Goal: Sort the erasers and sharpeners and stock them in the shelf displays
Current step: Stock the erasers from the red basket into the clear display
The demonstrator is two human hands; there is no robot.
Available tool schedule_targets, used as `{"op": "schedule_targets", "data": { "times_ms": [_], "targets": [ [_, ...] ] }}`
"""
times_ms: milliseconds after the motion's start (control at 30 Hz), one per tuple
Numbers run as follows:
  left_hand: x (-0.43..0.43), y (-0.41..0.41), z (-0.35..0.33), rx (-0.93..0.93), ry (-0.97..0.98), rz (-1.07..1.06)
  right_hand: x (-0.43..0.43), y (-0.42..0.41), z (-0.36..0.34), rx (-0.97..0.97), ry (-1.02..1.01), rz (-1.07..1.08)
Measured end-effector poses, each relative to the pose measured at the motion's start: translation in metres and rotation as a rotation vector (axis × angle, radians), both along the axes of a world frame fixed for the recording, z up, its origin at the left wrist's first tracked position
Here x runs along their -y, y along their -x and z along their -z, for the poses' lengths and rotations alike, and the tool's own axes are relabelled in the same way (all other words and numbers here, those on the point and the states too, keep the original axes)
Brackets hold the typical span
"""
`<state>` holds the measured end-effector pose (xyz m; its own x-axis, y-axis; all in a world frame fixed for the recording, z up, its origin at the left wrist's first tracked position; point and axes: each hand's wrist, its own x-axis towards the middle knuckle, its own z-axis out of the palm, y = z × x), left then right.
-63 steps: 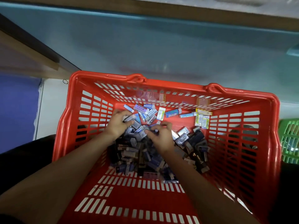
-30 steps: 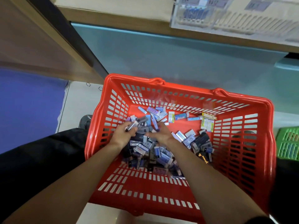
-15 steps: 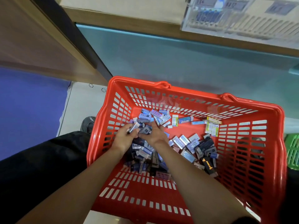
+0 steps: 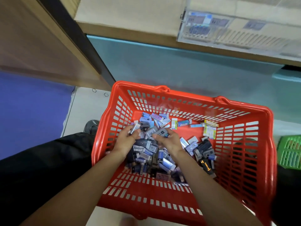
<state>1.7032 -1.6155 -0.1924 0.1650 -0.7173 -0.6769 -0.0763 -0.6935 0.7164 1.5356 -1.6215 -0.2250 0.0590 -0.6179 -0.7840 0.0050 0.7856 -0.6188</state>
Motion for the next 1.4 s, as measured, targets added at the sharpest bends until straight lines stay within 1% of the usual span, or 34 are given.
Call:
{"op": "schedule_targets", "data": {
  "times_ms": [133, 233, 333, 467, 567, 633, 700, 767, 867, 967, 1133, 1233, 1333, 1400],
  "targets": [
    [0.003, 0.01, -0.033, -0.099, -0.027, 0.05, -0.002, 0.028, -0.049, 0.051, 0.037, 0.006],
    [0.006, 0.017, -0.066, -0.179, -0.018, 0.197, -0.004, 0.045, -0.092, 0.076, 0.082, -0.004],
    [0.009, 0.027, -0.109, -0.272, 0.04, 0.312, -0.007, 0.057, -0.137, 0.095, 0.153, -0.017],
    [0.012, 0.041, -0.166, -0.393, 0.039, 0.337, -0.012, 0.068, -0.193, 0.08, 0.27, -0.091],
    [0.011, 0.051, -0.203, -0.459, 0.038, 0.396, -0.014, 0.073, -0.233, 0.12, 0.353, -0.136],
    [0.011, 0.055, -0.223, -0.41, 0.098, 0.502, -0.015, 0.077, -0.259, 0.101, 0.418, -0.194],
    [0.013, 0.058, -0.241, -0.308, 0.22, 0.6, -0.012, 0.081, -0.282, 0.067, 0.469, -0.246],
    [0.016, 0.06, -0.258, -0.259, 0.312, 0.635, -0.009, 0.083, -0.3, 0.082, 0.497, -0.275],
    [0.023, 0.062, -0.282, -0.337, 0.349, 0.663, -0.001, 0.081, -0.323, 0.169, 0.515, -0.325],
    [0.036, 0.058, -0.299, -0.341, 0.38, 0.692, 0.009, 0.077, -0.337, 0.233, 0.532, -0.391],
    [0.059, 0.052, -0.299, -0.331, 0.379, 0.683, 0.025, 0.075, -0.338, 0.346, 0.479, -0.231],
    [0.07, 0.058, -0.299, -0.292, 0.432, 0.61, 0.036, 0.076, -0.335, 0.388, 0.501, -0.171],
    [0.084, 0.063, -0.301, -0.265, 0.468, 0.51, 0.047, 0.078, -0.337, 0.369, 0.534, -0.115],
    [0.091, 0.064, -0.301, -0.229, 0.463, 0.45, 0.053, 0.081, -0.335, 0.324, 0.582, -0.072]
  ]
}}
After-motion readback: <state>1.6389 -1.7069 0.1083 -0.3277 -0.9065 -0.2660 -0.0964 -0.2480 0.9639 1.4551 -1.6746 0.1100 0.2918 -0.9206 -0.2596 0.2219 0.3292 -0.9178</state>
